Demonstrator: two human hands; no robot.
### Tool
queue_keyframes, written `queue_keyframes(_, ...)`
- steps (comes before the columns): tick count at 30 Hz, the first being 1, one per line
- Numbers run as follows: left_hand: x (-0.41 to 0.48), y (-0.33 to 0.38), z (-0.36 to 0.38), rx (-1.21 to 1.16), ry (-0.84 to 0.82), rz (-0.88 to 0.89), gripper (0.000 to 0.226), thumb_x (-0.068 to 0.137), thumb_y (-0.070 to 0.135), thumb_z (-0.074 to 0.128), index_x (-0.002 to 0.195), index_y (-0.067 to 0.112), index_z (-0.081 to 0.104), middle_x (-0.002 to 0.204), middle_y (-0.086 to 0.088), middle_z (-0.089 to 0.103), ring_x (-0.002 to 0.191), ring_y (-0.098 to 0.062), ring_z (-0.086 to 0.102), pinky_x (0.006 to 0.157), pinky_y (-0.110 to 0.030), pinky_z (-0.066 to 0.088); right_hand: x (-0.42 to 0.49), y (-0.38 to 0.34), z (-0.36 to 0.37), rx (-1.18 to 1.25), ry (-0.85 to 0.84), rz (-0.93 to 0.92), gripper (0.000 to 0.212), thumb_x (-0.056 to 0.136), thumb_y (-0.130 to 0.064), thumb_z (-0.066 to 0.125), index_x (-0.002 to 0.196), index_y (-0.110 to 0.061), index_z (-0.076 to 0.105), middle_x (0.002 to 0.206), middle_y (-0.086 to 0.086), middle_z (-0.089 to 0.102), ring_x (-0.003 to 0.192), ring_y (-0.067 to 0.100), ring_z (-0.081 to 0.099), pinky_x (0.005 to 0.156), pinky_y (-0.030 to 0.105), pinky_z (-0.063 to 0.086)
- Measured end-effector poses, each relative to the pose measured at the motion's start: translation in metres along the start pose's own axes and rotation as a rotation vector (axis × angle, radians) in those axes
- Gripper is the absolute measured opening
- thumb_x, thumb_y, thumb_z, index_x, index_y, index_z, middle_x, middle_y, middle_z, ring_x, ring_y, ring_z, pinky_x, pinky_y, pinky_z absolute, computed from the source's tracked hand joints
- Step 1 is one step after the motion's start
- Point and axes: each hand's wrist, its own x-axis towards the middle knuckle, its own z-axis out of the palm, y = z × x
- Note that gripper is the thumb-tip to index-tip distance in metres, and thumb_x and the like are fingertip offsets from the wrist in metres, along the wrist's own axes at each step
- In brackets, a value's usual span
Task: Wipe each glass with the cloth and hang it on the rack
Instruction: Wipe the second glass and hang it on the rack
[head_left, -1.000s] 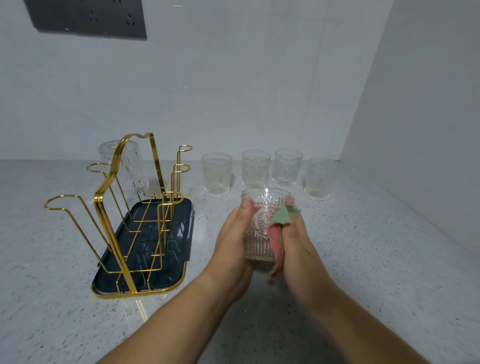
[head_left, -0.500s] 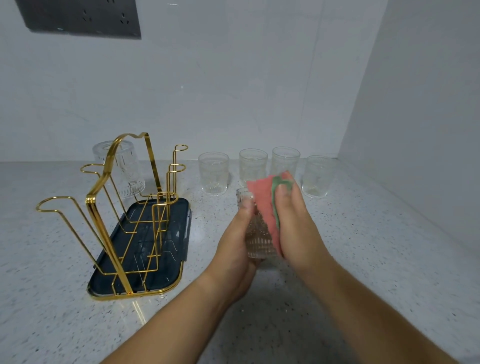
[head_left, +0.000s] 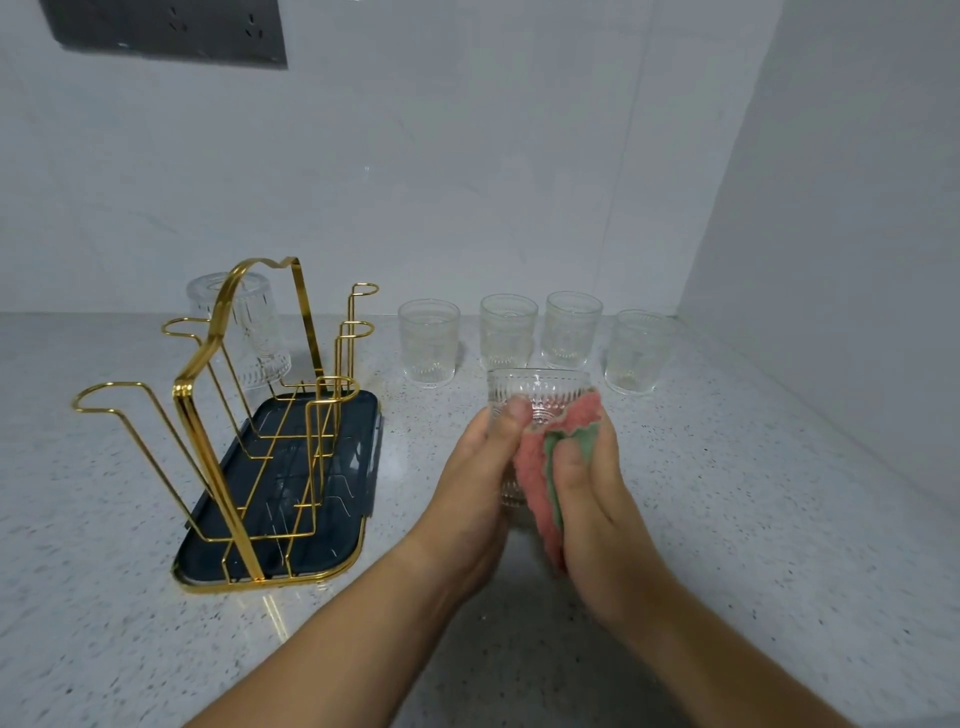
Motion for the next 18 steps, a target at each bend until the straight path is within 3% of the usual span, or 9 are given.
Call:
queue_keyframes(2,0.001,0.002,0.002,0.005,-0.009,-0.001,0.074,0.090,0.066,0.061,0.137,0.009,0.066,0.133,-0.017,0.072,0.127,-0.033,0.067,0.115,-0.057,0.045,0.014,-0.006,-0.007,0.013,0.033,0.063,0.037,0.104,-0.052,0.027,0.123,-0.033,0.051,0.107,-0.013,0.070,0.099,-0.015,0.064,0.080,0.002,0.047)
queue_keyframes(4,0.004,0.000,0.003,-0.062,0.006,-0.015,0.058,0.099,0.054,0.047,0.134,0.014,0.070,0.135,-0.013,0.071,0.129,-0.030,0.066,0.118,-0.055,0.042,0.031,-0.010,-0.015,0.016,0.061,0.094,0.057,0.097,-0.070,0.022,0.133,-0.040,0.054,0.123,-0.014,0.068,0.111,-0.009,0.063,0.098,0.017,0.049)
queue_keyframes(6,0.003,0.001,0.005,-0.159,0.026,-0.033,0.054,0.100,0.050,0.042,0.124,0.017,0.077,0.132,-0.012,0.073,0.127,-0.029,0.068,0.118,-0.053,0.042,0.039,-0.013,-0.014,0.049,0.107,0.155,0.064,0.099,-0.072,0.019,0.142,-0.039,0.054,0.131,-0.012,0.067,0.122,0.005,0.062,0.110,0.036,0.046)
queue_keyframes(9,0.002,0.001,0.002,-0.140,0.040,-0.043,0.060,0.098,0.058,0.042,0.123,0.018,0.078,0.130,-0.012,0.074,0.123,-0.028,0.070,0.112,-0.052,0.048,0.028,-0.012,-0.003,0.036,0.055,0.105,0.061,0.099,-0.065,0.018,0.145,-0.039,0.048,0.127,-0.026,0.065,0.120,-0.006,0.060,0.104,0.019,0.046)
queue_keyframes(11,-0.001,0.003,0.002,-0.057,0.073,-0.027,0.085,0.087,0.079,0.055,0.137,0.012,0.066,0.133,-0.015,0.072,0.122,-0.032,0.070,0.110,-0.059,0.049,0.015,-0.007,0.003,0.079,0.006,0.097,0.057,0.095,-0.061,0.024,0.138,-0.033,0.049,0.118,-0.018,0.072,0.109,-0.007,0.067,0.090,0.011,0.054)
queue_keyframes(13,0.001,0.001,0.002,-0.036,0.085,-0.007,0.105,0.069,0.087,0.069,0.132,0.006,0.054,0.125,-0.017,0.073,0.115,-0.035,0.072,0.108,-0.063,0.050,0.002,0.000,0.007,0.065,-0.020,0.058,0.055,0.098,-0.055,0.028,0.144,-0.028,0.042,0.127,-0.011,0.067,0.115,-0.006,0.064,0.097,0.009,0.050)
queue_keyframes(16,-0.002,-0.001,0.002,-0.032,0.106,0.067,0.081,0.063,0.071,0.083,0.110,0.014,0.048,0.095,-0.008,0.070,0.091,-0.025,0.073,0.093,-0.051,0.059,-0.014,0.006,0.011,0.022,-0.034,0.025,0.059,0.097,-0.050,0.030,0.154,-0.032,0.026,0.138,-0.024,0.053,0.123,-0.021,0.050,0.096,-0.003,0.036)
queue_keyframes(18,-0.002,0.001,0.002,-0.012,0.124,0.060,0.093,0.060,0.075,0.084,0.113,0.007,0.050,0.103,-0.010,0.070,0.096,-0.027,0.072,0.095,-0.051,0.059,-0.017,0.008,0.010,0.015,-0.030,0.006,0.059,0.096,-0.050,0.033,0.152,-0.037,0.023,0.137,-0.027,0.051,0.122,-0.022,0.049,0.096,-0.003,0.036)
